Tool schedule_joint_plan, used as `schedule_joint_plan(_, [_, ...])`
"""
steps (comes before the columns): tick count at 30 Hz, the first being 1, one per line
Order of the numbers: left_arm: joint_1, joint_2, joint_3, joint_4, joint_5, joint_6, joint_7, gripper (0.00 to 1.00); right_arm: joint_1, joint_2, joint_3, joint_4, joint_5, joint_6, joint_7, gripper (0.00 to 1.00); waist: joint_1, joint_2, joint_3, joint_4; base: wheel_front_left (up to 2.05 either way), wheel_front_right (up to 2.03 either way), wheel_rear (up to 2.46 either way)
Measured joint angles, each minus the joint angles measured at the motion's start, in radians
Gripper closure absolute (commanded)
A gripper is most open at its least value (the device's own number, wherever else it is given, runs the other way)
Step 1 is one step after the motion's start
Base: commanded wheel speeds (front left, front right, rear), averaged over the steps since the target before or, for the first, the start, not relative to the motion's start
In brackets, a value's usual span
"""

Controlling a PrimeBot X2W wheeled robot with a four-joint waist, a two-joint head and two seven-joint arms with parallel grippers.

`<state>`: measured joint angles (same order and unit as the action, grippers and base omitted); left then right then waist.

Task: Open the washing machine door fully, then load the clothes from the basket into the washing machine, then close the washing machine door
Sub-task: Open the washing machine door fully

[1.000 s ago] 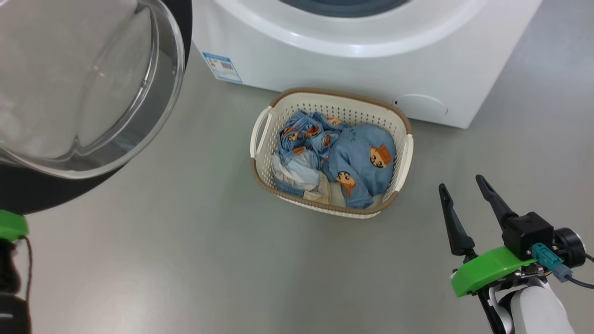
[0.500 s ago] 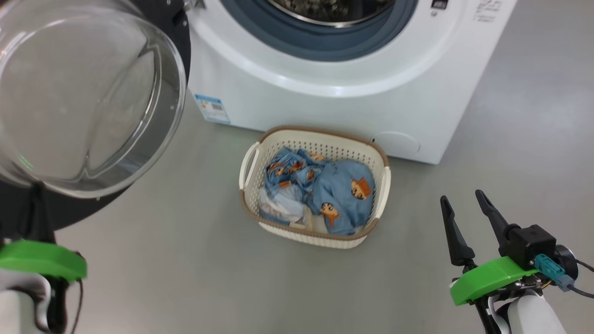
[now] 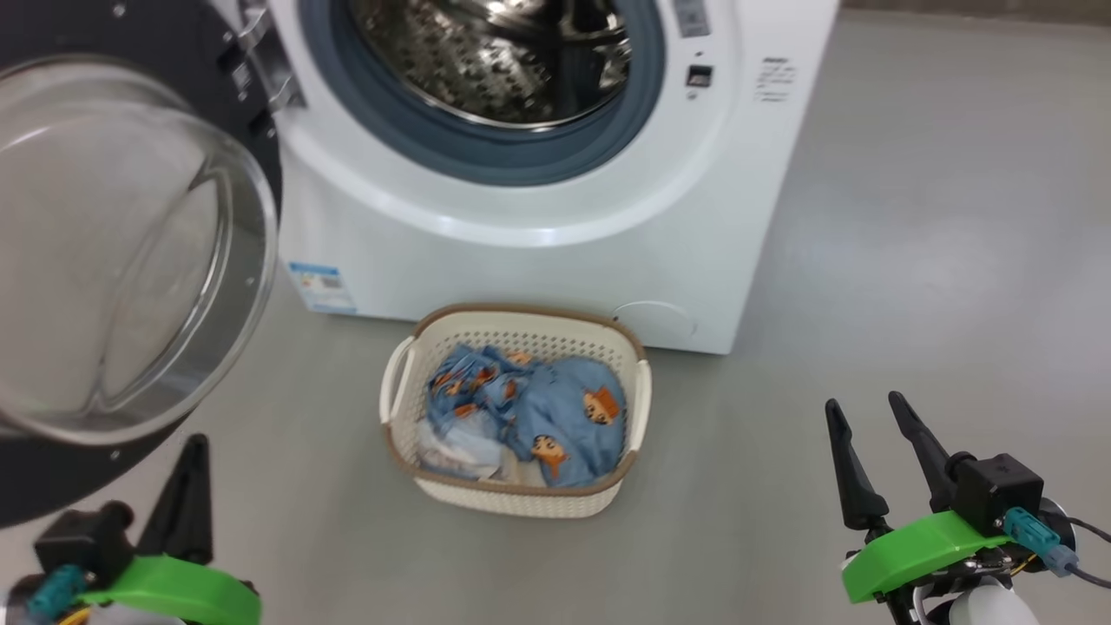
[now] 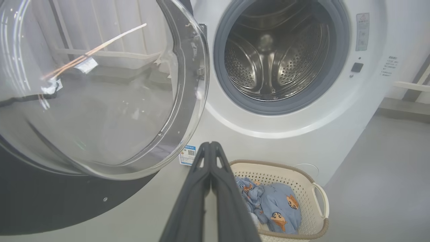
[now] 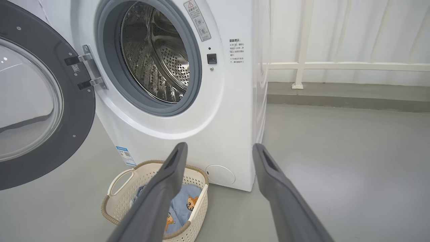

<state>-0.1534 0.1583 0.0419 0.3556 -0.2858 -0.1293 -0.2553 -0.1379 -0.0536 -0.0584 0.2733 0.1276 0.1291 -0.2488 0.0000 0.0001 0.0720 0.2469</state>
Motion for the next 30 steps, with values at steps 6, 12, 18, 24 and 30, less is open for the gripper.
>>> schedule_joint_plan(6, [0.065, -0.02, -0.043, -0.072, -0.012, 0.0, 0.0, 1.0, 0.031, 0.003, 0.014, -0.022, 0.026, 0.0, -0.001, 0.0, 0.0, 0.0, -0.036, -0.065, 0.0, 0.0, 0.0])
schedule_joint_plan(12, [0.107, -0.034, -0.058, -0.122, -0.012, 0.0, 0.0, 1.0, 0.043, 0.003, 0.018, -0.032, 0.033, 0.0, -0.001, 0.0, 0.0, -0.0001, -0.064, -0.124, 0.0, 0.0, 0.0])
schedule_joint_plan(18, [0.133, -0.054, -0.065, -0.161, -0.019, 0.0, 0.0, 0.79, 0.054, 0.003, 0.04, -0.055, 0.022, 0.0, -0.001, 0.0, 0.0, 0.0, -0.077, -0.169, 0.0, 0.0, 0.0])
schedule_joint_plan(24, [0.138, -0.065, -0.077, -0.175, -0.056, 0.0, 0.0, 0.0, 0.054, 0.003, 0.043, -0.069, 0.022, 0.0, -0.001, 0.0, 0.0, 0.0, -0.07, -0.19, 0.0, 0.0, 0.0])
schedule_joint_plan(30, [0.139, -0.065, -0.086, -0.184, -0.056, 0.0, 0.0, 0.0, 0.054, 0.003, 0.039, -0.069, 0.022, 0.0, -0.001, 0.0, 0.0, 0.0, -0.068, -0.193, 0.0, 0.0, 0.0])
